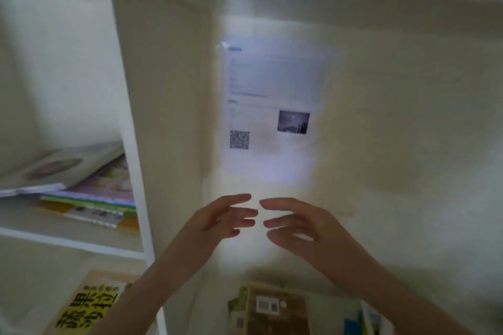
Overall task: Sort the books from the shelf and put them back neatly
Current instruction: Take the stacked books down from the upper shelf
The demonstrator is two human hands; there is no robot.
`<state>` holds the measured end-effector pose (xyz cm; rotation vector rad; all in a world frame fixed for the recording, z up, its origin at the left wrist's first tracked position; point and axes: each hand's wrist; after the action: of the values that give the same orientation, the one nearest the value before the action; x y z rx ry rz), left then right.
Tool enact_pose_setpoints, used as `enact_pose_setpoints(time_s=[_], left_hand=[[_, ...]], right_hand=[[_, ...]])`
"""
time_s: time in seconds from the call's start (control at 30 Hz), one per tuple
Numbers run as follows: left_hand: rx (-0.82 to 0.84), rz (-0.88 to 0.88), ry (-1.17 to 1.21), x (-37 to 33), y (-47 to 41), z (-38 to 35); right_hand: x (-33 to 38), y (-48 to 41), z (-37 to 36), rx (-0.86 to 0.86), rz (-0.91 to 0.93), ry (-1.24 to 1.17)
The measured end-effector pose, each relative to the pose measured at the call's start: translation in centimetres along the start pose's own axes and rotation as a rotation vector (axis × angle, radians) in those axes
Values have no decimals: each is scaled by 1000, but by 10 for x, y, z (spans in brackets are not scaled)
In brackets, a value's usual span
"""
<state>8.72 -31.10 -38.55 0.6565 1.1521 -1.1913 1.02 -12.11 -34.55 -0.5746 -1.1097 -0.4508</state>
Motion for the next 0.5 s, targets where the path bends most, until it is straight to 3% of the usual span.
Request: enact_pose_setpoints(time_s=[0.13, 0.3, 0.37, 0.5], left_hand=[[-134, -267, 6, -103, 27, 55], [-285, -479, -3, -189, 66, 105], [-350, -504, 12, -207, 69, 123], [-451, -391, 35, -218, 61, 151]], right_hand=[[119, -16, -7, -23, 433, 89], [224, -46, -21, -137, 927, 329], [255, -74, -25, -179, 955, 459], [293, -129, -33, -109, 665, 730]])
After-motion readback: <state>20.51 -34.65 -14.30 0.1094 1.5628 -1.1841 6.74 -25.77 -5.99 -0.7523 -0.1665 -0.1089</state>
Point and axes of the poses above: each hand's wrist, its own y-axis away from the middle knuckle, its own z-axis out of the back of the hand, x = y × z, and after that the axes turned 12 degrees about -y, right-handed
